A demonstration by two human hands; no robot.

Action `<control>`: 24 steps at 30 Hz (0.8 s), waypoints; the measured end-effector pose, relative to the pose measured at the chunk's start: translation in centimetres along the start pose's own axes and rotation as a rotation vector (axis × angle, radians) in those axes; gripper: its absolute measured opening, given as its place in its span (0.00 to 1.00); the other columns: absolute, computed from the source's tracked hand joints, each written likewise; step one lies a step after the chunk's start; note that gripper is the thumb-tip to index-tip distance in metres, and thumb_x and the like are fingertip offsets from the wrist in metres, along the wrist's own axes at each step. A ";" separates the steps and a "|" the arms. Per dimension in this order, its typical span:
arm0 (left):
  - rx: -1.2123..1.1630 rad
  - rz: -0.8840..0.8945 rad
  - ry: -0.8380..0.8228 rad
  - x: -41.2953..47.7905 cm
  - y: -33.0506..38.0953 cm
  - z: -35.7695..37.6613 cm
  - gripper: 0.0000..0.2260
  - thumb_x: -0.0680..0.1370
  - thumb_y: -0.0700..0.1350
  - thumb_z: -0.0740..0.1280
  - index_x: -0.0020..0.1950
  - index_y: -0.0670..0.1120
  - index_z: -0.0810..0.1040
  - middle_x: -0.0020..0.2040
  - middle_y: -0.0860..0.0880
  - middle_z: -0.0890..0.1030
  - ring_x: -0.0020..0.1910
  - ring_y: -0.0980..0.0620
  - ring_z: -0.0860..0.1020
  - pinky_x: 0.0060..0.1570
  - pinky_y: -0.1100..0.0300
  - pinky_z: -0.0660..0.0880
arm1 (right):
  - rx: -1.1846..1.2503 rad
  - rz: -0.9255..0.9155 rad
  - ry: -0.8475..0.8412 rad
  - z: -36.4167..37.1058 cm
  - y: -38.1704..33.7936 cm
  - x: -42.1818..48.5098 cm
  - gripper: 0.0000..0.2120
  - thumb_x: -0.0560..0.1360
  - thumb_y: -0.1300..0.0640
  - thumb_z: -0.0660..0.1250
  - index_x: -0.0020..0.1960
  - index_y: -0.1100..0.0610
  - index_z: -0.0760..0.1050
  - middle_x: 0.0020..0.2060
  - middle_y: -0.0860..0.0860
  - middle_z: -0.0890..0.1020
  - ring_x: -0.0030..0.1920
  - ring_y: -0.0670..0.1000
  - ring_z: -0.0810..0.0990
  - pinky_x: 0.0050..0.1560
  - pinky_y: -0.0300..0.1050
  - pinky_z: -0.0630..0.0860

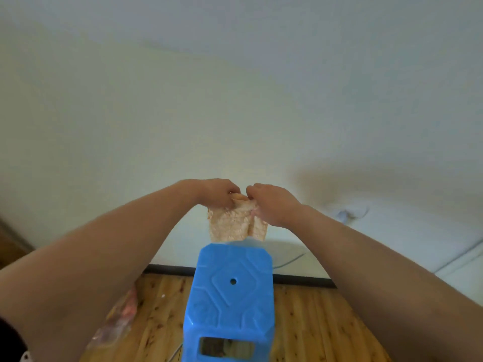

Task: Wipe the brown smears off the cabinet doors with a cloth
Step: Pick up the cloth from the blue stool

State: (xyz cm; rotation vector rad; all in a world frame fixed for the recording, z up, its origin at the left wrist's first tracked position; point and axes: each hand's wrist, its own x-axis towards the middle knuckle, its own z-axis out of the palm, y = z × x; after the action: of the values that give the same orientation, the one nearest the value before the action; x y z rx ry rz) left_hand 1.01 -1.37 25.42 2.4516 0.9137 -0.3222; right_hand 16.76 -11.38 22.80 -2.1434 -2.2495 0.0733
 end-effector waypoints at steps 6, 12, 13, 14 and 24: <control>0.066 0.028 0.014 -8.5 7.0 -17.8 0.09 0.76 0.40 0.66 0.49 0.54 0.78 0.43 0.56 0.79 0.46 0.53 0.76 0.43 0.58 0.71 | -0.053 -0.008 0.045 -20.7 -2.3 -0.6 0.13 0.79 0.53 0.66 0.62 0.56 0.72 0.54 0.52 0.78 0.53 0.56 0.78 0.50 0.52 0.74; 0.107 0.053 0.118 -18.4 14.2 -36.4 0.07 0.75 0.41 0.69 0.48 0.54 0.80 0.45 0.55 0.81 0.50 0.51 0.79 0.48 0.56 0.75 | -0.132 0.000 0.130 -42.6 -5.9 -1.2 0.12 0.78 0.51 0.67 0.58 0.54 0.72 0.51 0.51 0.79 0.52 0.55 0.77 0.47 0.51 0.74; 0.098 0.055 0.151 -20.4 15.3 -39.7 0.07 0.75 0.42 0.69 0.48 0.54 0.81 0.47 0.54 0.83 0.52 0.50 0.80 0.53 0.54 0.76 | -0.146 0.020 0.148 -46.7 -6.4 -1.2 0.12 0.78 0.51 0.67 0.58 0.54 0.72 0.51 0.51 0.79 0.52 0.55 0.77 0.47 0.51 0.74; 0.088 0.042 0.173 -22.1 16.2 -42.1 0.07 0.74 0.42 0.69 0.50 0.53 0.82 0.49 0.53 0.84 0.54 0.50 0.80 0.57 0.52 0.77 | -0.165 0.038 0.158 -49.8 -7.0 -1.5 0.12 0.77 0.50 0.68 0.57 0.54 0.72 0.51 0.51 0.79 0.51 0.55 0.77 0.48 0.52 0.75; 0.070 0.181 0.420 -32.7 20.1 -53.9 0.02 0.76 0.50 0.69 0.45 0.56 0.81 0.48 0.53 0.83 0.51 0.50 0.81 0.56 0.51 0.79 | -0.247 0.054 0.432 -64.0 -12.1 -2.7 0.12 0.75 0.50 0.70 0.49 0.50 0.67 0.46 0.48 0.76 0.48 0.54 0.75 0.42 0.48 0.68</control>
State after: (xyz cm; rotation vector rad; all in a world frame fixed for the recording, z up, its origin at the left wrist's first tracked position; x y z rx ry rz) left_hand -7.63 -3.71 90.93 2.6958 0.8430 0.2383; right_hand 8.48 -13.95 87.46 -2.0697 -2.0328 -0.6336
